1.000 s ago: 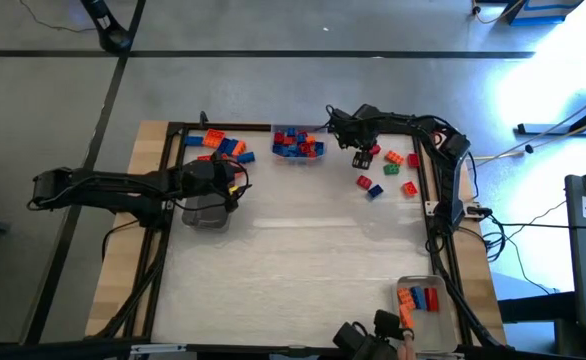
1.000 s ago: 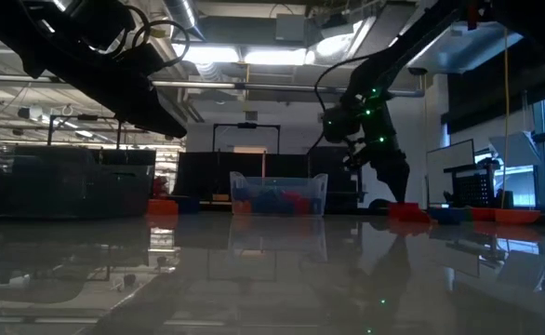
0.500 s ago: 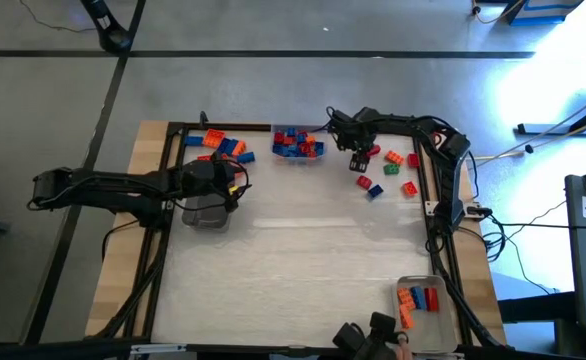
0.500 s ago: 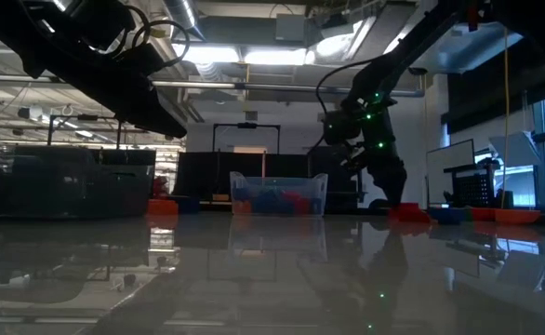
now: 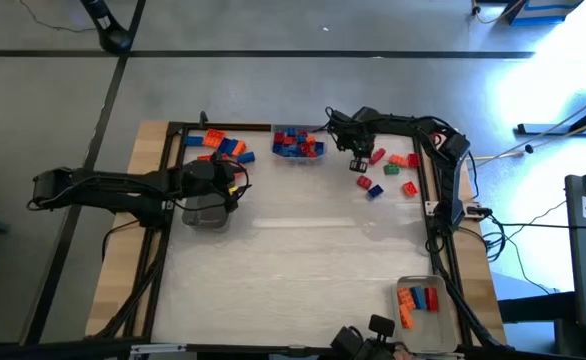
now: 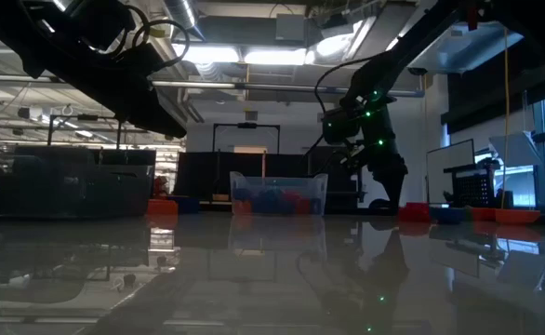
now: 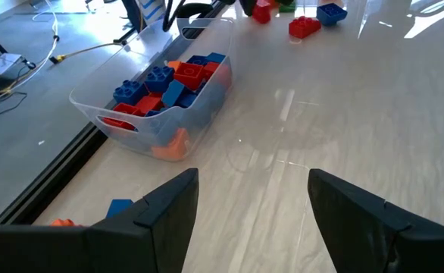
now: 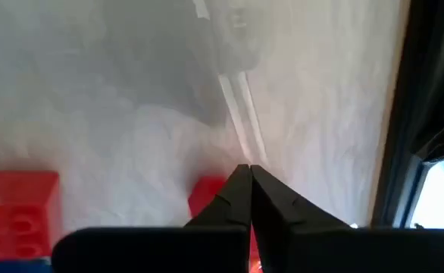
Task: Sort blocks by size
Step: Put the red 8 stud game piece into the gray bin
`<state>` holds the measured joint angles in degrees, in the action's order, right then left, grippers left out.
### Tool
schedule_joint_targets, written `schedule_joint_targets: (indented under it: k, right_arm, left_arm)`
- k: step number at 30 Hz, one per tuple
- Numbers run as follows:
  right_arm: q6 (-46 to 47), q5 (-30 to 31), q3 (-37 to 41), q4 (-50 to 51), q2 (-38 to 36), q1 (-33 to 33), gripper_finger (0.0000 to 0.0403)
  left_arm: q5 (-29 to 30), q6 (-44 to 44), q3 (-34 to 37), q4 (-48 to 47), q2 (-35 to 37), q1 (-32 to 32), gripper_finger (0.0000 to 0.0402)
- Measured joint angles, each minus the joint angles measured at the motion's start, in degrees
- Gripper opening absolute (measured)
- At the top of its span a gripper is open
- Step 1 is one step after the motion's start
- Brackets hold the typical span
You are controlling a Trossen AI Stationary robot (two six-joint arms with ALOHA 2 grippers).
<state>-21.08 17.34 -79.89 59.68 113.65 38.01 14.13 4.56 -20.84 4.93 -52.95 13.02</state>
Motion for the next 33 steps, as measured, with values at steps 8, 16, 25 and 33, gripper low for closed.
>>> schedule_joint_targets:
  k: [8, 16, 25, 33]
  right_arm:
    - [2.12, 1.34, -3.24, 3.51, -3.26, -3.57, 0.0006]
    - [28.99, -2.35, -2.88, 13.28, -4.83, -1.77, 0.0094]
    - [35.64, -3.57, 1.75, 7.99, -4.76, 3.77, 0.0312]
    - [35.77, -5.05, 2.03, 4.80, -4.71, 6.83, 0.0390]
  left_arm:
    - [-0.01, -0.06, 0.00, -0.02, 0.00, -0.01, 0.0235]
    - [0.00, -0.07, 0.00, 0.08, 0.00, 0.00, 0.0235]
    - [0.00, -0.07, 0.00, -0.15, 0.00, -0.02, 0.0235]
    - [-0.02, -0.07, 0.00, -0.07, 0.00, -0.01, 0.0235]
